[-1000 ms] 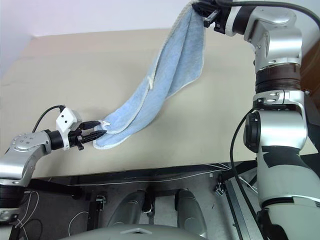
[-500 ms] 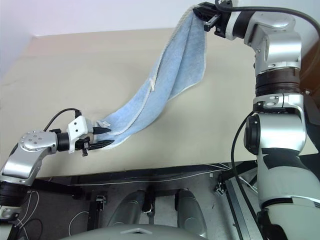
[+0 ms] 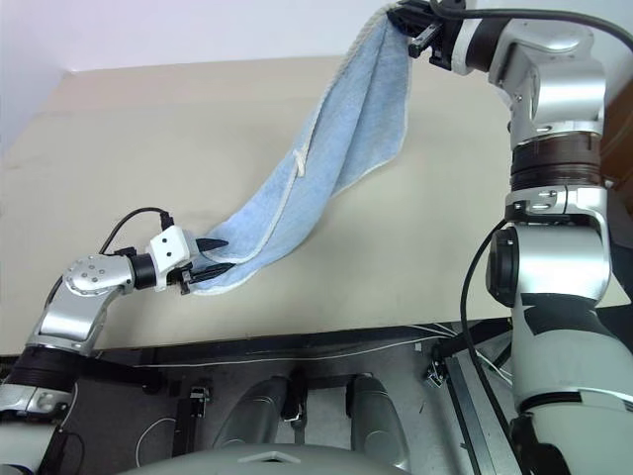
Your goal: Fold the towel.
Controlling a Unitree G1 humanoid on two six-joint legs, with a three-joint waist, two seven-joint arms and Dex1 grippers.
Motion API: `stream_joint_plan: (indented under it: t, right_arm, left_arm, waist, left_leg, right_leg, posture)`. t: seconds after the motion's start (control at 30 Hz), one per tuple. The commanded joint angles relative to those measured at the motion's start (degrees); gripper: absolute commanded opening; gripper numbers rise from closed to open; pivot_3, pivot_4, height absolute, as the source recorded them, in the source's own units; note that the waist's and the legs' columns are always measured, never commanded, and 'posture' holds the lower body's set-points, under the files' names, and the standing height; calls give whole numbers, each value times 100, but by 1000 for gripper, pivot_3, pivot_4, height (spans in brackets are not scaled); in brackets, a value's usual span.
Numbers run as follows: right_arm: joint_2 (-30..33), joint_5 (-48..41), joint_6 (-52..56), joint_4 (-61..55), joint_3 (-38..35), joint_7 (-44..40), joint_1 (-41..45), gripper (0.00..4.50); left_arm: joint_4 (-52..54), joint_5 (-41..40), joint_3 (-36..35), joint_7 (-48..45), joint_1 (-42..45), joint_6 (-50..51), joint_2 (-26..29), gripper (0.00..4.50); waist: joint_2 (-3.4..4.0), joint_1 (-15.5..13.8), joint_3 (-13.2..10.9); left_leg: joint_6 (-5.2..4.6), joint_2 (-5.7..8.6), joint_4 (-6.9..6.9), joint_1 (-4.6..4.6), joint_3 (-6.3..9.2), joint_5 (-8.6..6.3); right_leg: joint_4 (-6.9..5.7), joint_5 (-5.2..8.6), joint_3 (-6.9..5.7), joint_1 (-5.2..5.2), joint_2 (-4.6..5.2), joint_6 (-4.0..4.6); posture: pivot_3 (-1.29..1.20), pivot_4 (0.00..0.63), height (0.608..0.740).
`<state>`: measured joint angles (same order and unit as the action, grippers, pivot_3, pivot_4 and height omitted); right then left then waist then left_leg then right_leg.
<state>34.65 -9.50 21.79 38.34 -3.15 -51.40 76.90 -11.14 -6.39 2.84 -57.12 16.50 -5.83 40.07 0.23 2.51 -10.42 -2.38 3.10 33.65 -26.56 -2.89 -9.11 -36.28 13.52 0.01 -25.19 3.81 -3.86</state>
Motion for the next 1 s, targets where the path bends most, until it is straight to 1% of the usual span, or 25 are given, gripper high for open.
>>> stream_joint_plan:
  t: [0.03,0.13,0.27,0.4,0.47,0.5,0.53,0.57,0.7,0.9,0.93,1.0]
  right_arm:
    - [87,-93,-13,-279,-136,45,40,0]
    - [84,-115,5,-307,-135,61,14,0]
    - [65,-136,34,-343,-136,79,-4,0]
    - [61,-144,53,-381,-141,96,-41,0]
    - [66,-154,74,-407,-147,108,-56,0]
    - [69,-156,80,-419,-148,113,-65,0]
    - [73,-160,90,-435,-148,118,-75,0]
    - [75,-164,96,-446,-148,123,-84,0]
    - [79,-172,123,-483,-144,139,-106,0]
    - [78,-160,110,-438,-136,153,-88,0]
    - [81,-161,111,-446,-136,153,-92,0]
    - [81,-158,90,-437,-132,150,-93,0]
  left_arm:
    - [-40,62,54,-112,19,-209,64,2254]
    - [83,-66,82,-284,1,-324,30,2254]
    - [-92,330,245,-111,87,-525,38,2254]
    - [-361,772,399,300,235,-562,-81,2254]
    - [-413,870,423,525,257,-572,-182,2254]
    - [-361,809,446,493,221,-530,-223,1872]
    - [-273,728,471,407,164,-474,-239,1686]
    - [-160,624,489,290,90,-422,-238,1365]
    - [19,369,314,347,34,-119,-317,18]
    - [185,-375,-229,313,119,570,-316,18]
    - [162,-491,-387,365,158,677,-296,18]
    - [213,-1000,-861,525,332,1110,-361,18]
  waist:
    - [0,2,0]
    - [0,0,0]
    - [0,-10,0]
    - [1,-23,1]
    - [3,-23,3]
    - [4,-25,3]
    - [3,-24,4]
    - [3,-22,4]
    - [4,-16,4]
    - [3,-8,3]
    - [3,-7,3]
    - [3,-1,3]
  left_leg:
    - [0,0,0,0,0,0]
    - [0,0,0,1,0,0]
    - [0,0,0,0,0,0]
    - [0,0,3,3,-1,0]
    - [-1,0,4,8,-1,0]
    - [-1,0,4,11,-2,-1]
    - [-1,0,4,12,-2,-1]
    - [-1,0,4,11,-2,-1]
    - [-1,0,4,12,-2,-1]
    - [-1,0,13,6,-1,0]
    - [-1,0,16,4,0,0]
    - [-1,0,21,3,0,0]
  right_leg:
    - [0,1,0,1,0,1]
    - [-2,4,0,1,0,8]
    - [-4,4,0,0,0,7]
    - [-4,4,-2,1,2,7]
    - [-5,3,-2,10,3,6]
    - [-6,1,-3,17,4,5]
    - [-8,-1,-4,18,5,4]
    - [-8,-3,-6,18,5,3]
    - [-17,-6,-6,14,6,6]
    - [-26,-6,-9,6,8,7]
    - [-26,-6,-9,4,8,7]
    - [-26,-6,-9,4,7,7]
  posture:
    - [0,150,735]
    - [0,150,735]
    - [0,150,735]
    - [0,150,735]
    - [0,150,735]
    - [0,150,735]
    - [0,150,735]
    - [0,150,735]
    - [0,150,735]
    - [0,150,735]
    - [0,150,735]
    - [0,150,735]
